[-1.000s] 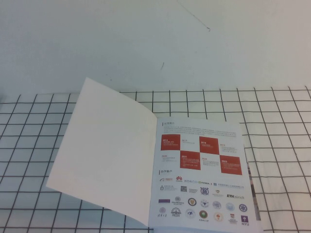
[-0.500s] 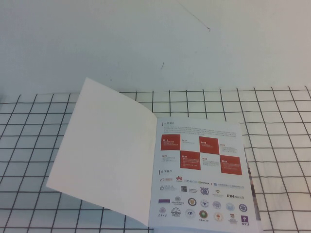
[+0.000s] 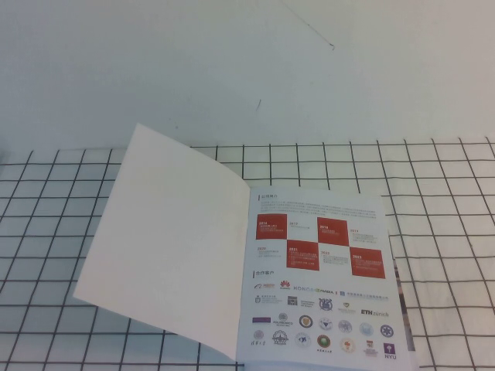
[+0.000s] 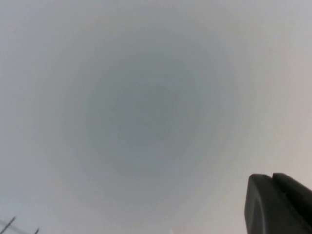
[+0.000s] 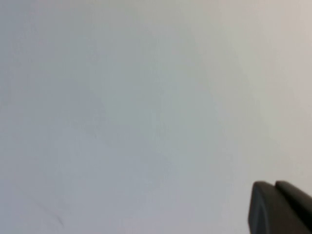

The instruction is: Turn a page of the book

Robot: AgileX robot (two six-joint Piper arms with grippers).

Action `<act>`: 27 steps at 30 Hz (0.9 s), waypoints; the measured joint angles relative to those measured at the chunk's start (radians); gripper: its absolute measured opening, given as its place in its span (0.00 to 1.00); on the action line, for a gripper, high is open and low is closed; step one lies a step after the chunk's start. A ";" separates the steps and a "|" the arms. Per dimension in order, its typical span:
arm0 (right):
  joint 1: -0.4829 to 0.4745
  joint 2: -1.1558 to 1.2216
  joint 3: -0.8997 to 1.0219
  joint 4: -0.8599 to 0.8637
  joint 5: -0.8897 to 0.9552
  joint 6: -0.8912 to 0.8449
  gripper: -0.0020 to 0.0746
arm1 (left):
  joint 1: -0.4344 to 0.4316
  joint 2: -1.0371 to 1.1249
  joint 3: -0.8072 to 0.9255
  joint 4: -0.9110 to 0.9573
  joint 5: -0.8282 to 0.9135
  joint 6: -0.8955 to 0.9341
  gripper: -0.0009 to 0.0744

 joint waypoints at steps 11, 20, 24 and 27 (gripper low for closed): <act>0.000 -0.002 -0.072 -0.077 -0.492 0.220 0.03 | 0.000 0.000 -0.020 0.037 -0.419 -0.130 0.01; 0.000 0.000 -0.480 -0.424 -0.309 0.498 0.03 | 0.000 0.003 -0.415 0.348 -0.177 -0.093 0.01; 0.000 0.057 -0.641 -0.545 -0.170 0.637 0.03 | 0.000 0.082 -0.593 0.518 0.025 -0.085 0.01; 0.000 0.113 -0.720 -0.641 0.001 0.700 0.03 | 0.000 0.176 -0.660 0.555 0.205 -0.085 0.01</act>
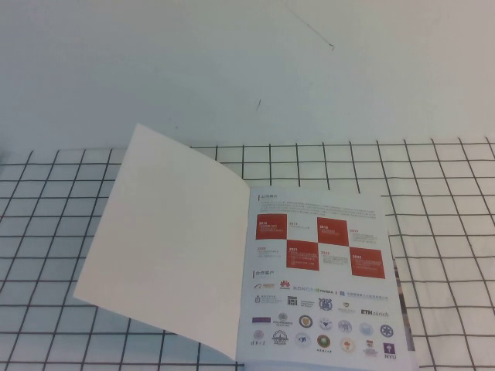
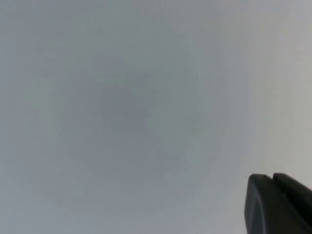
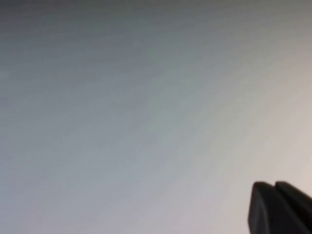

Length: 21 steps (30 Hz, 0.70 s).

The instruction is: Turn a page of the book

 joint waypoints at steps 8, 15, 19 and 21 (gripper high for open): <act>0.000 0.129 -0.039 -0.089 0.618 0.026 0.03 | -0.077 0.190 -0.015 -0.060 0.418 0.000 0.01; 0.000 0.191 0.056 0.075 0.929 0.028 0.03 | -0.105 0.336 -0.015 -0.312 0.699 0.000 0.01; 0.000 0.194 0.120 0.115 0.931 0.028 0.03 | -0.107 0.395 -0.015 -0.342 0.752 0.000 0.01; 0.000 0.194 0.125 0.157 0.938 0.028 0.03 | -0.107 0.415 -0.015 -0.342 0.758 0.000 0.01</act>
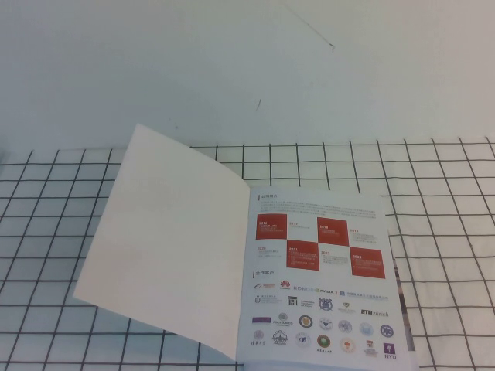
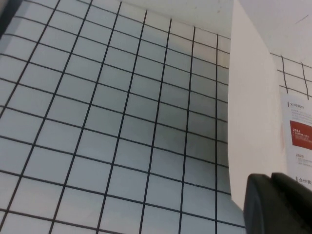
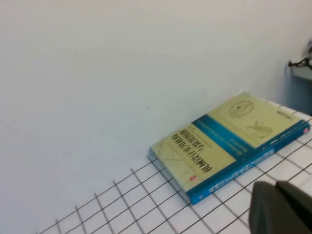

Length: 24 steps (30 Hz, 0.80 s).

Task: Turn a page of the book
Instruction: Open the closed book

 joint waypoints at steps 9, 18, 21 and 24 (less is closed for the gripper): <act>0.035 0.016 0.030 0.460 -0.008 -0.330 0.03 | 0.000 0.061 0.000 -0.158 -0.036 0.101 0.01; 0.116 0.258 0.034 0.796 -0.004 -0.920 0.03 | -0.001 0.292 0.000 -0.666 -0.100 0.700 0.01; 0.126 0.381 -0.016 0.812 0.012 -0.983 0.03 | -0.001 0.378 0.000 -0.819 -0.112 0.898 0.01; 0.131 0.532 -0.088 0.830 0.071 -1.020 0.03 | -0.001 0.453 0.000 -0.909 -0.125 1.006 0.01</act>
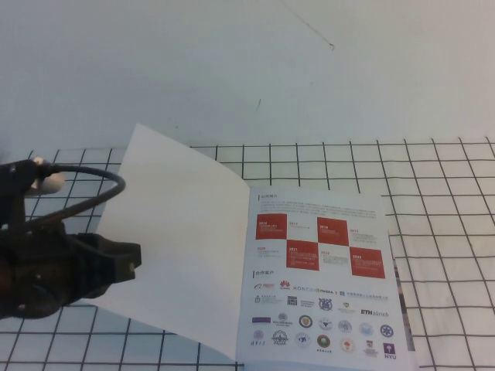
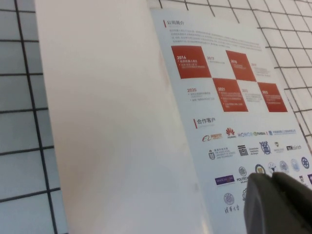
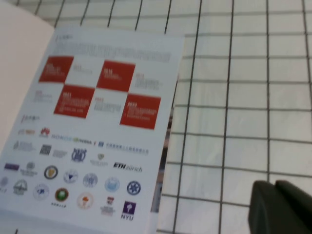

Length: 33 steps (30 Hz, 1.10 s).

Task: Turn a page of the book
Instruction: Open the closed book

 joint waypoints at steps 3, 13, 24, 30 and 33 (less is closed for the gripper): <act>0.000 0.138 -0.067 0.037 0.071 -0.027 0.03 | 0.000 0.066 0.000 -0.048 -0.008 0.063 0.01; 0.022 0.371 -0.071 0.455 0.114 -0.313 0.03 | 0.000 0.256 -0.040 -0.149 -0.052 0.299 0.01; 0.276 0.551 -0.044 0.599 -0.111 -0.372 0.17 | 0.000 0.520 -0.111 -0.095 -0.083 0.252 0.01; 0.286 0.663 -0.044 0.607 -0.243 -0.372 0.32 | 0.000 0.635 -0.113 -0.108 -0.092 0.252 0.01; 0.286 0.705 -0.044 0.608 -0.291 -0.385 0.40 | 0.000 0.677 -0.113 -0.108 -0.092 0.252 0.01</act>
